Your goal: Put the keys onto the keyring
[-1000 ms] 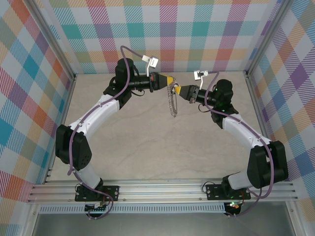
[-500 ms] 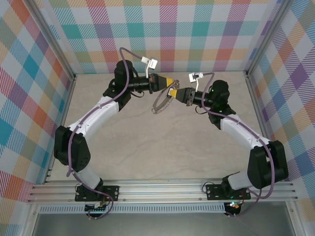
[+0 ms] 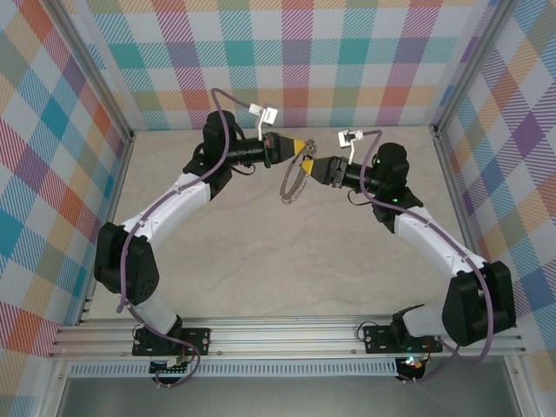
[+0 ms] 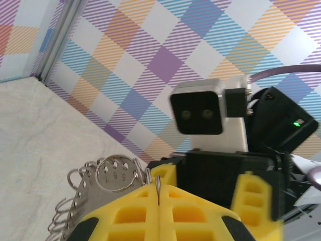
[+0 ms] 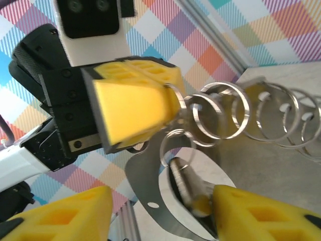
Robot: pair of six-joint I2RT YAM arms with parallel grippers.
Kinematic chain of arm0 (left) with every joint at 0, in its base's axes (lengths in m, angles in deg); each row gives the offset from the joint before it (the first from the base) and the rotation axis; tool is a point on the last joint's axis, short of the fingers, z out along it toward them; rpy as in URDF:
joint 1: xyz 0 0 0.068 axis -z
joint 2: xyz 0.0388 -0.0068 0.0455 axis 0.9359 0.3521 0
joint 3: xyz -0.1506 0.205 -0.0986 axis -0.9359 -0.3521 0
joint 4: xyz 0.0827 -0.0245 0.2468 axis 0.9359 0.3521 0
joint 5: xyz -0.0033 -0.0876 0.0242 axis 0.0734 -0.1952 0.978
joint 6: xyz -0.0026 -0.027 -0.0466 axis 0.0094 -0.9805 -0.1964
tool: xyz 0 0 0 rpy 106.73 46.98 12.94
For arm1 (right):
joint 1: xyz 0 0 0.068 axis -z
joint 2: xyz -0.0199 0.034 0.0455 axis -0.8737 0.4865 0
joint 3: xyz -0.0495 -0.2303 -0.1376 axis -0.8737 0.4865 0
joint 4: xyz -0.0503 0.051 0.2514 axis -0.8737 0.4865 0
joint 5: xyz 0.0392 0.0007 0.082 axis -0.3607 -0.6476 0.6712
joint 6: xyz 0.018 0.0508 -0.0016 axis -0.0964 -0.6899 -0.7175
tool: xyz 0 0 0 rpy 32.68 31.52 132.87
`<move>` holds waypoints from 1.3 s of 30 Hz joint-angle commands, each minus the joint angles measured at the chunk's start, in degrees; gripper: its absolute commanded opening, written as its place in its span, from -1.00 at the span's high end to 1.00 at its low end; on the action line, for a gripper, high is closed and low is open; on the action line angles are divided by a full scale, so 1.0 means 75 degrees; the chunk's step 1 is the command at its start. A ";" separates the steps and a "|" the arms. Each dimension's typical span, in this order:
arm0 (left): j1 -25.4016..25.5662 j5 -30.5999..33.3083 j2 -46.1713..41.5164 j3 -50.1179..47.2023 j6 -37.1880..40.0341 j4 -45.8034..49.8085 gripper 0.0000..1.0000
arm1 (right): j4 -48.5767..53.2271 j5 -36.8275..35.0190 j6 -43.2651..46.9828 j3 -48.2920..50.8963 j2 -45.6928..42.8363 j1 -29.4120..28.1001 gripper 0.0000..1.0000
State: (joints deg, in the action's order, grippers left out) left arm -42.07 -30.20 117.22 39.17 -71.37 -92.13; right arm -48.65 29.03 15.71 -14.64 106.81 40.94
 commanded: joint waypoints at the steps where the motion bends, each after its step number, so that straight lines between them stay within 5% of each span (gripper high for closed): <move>1: 0.0060 0.0313 -0.0402 -0.0286 -0.0215 -0.0744 1.00 | 0.0687 -0.0505 0.0266 0.0247 -0.0471 0.0022 -0.22; 16: 0.0055 0.0866 -0.1135 -0.0880 0.0118 -0.0454 1.00 | 0.3258 -0.1979 0.1016 0.0491 -0.1940 0.0124 -0.75; 19: 0.0060 0.1067 -0.1286 -0.0957 0.0267 -0.0335 1.00 | 0.3606 -0.2202 0.1077 0.0411 -0.2007 0.0119 -0.99; 39: 0.0060 0.1703 -0.1671 -0.0995 0.0806 0.0087 1.00 | 0.4816 -0.3435 0.1204 -0.0221 -0.2208 0.0187 -0.99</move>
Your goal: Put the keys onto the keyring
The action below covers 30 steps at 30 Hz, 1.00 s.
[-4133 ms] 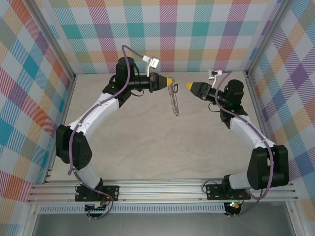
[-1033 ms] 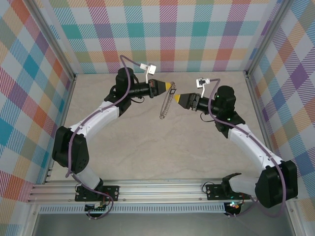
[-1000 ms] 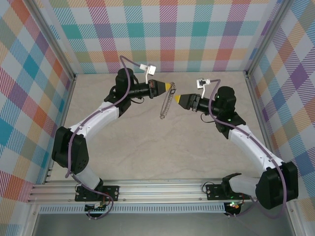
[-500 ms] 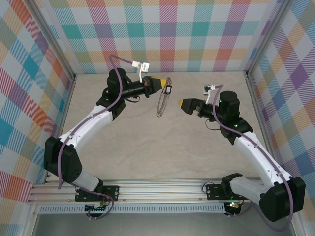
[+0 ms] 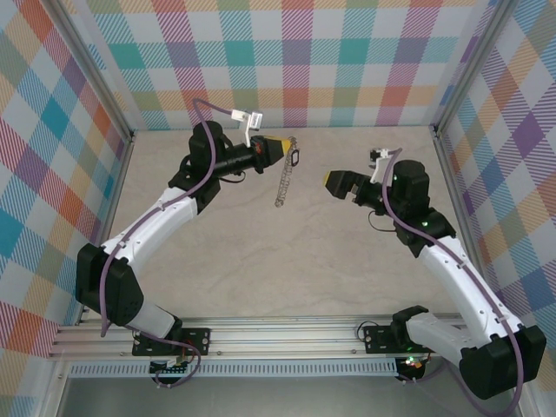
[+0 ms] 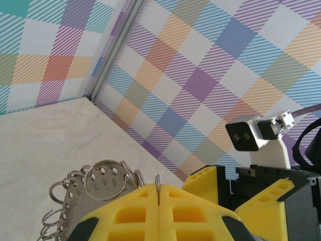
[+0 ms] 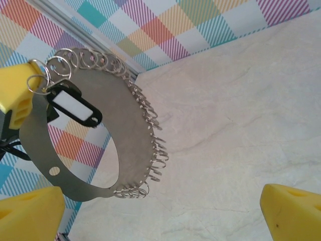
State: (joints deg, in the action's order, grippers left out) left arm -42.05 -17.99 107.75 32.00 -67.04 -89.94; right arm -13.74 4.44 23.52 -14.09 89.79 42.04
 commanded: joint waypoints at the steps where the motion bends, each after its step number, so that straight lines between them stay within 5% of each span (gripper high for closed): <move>1: 0.0058 0.0075 -0.0445 -0.0063 0.0244 -0.0204 1.00 | 0.0167 -0.0139 0.0166 -0.0320 0.0099 0.0035 -0.99; 30: 0.0270 0.0028 -0.0065 -0.0356 -0.0529 -0.1338 1.00 | 0.1870 0.0817 0.0746 -0.2286 0.0191 0.1436 -0.99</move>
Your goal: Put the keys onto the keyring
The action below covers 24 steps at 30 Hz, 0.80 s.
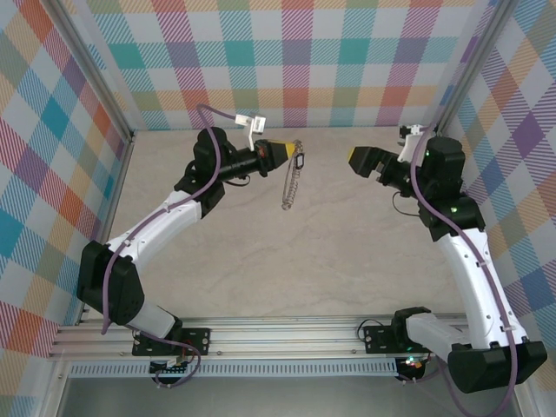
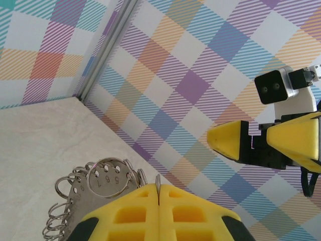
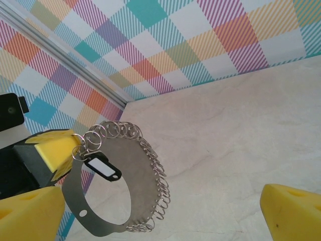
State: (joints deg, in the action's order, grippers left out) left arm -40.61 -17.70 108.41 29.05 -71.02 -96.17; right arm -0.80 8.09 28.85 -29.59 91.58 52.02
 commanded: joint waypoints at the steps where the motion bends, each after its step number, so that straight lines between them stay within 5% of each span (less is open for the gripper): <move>1: 0.0077 -0.0010 -0.0187 0.0026 0.0031 -0.0499 1.00 | 0.0105 0.0405 0.0025 -0.0235 -0.0056 0.0164 -0.99; 24: 0.0088 -0.0186 -0.0066 -0.0035 0.0080 -0.0568 1.00 | -0.0355 0.1493 -0.0757 -0.0192 -0.0080 0.1181 -0.99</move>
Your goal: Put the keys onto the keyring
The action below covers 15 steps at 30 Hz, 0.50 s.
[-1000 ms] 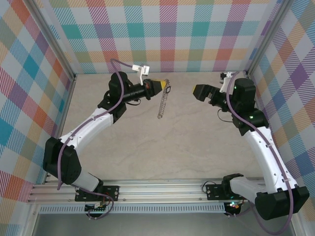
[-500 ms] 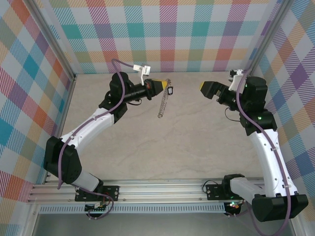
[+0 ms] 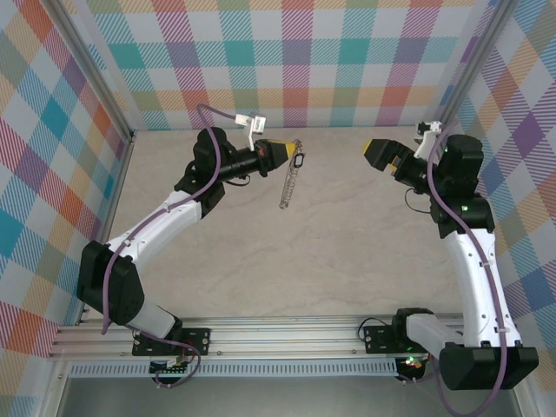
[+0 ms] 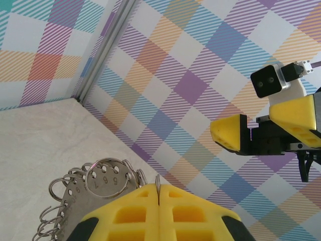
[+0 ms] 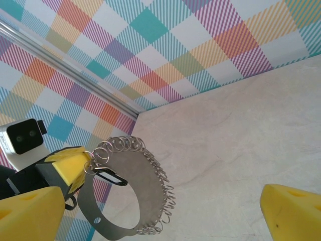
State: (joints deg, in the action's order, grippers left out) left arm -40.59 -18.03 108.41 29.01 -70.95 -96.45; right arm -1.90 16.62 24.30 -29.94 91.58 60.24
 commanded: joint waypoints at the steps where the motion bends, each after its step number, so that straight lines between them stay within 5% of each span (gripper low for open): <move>1: 0.0085 -0.0150 -0.0076 -0.0003 0.0088 -0.0500 1.00 | -0.0155 0.0315 -0.0103 -0.0188 -0.0082 0.0143 -0.99; 15: 0.0086 -0.0196 -0.0082 0.0101 0.0334 -0.0259 1.00 | -0.0344 0.0480 -0.0333 -0.0090 -0.0031 0.0682 -0.99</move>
State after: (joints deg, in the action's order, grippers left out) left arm -40.59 -18.40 108.41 29.01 -70.06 -96.39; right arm -3.36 19.24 22.14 -29.94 91.97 64.13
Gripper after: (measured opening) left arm 0.048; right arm 0.996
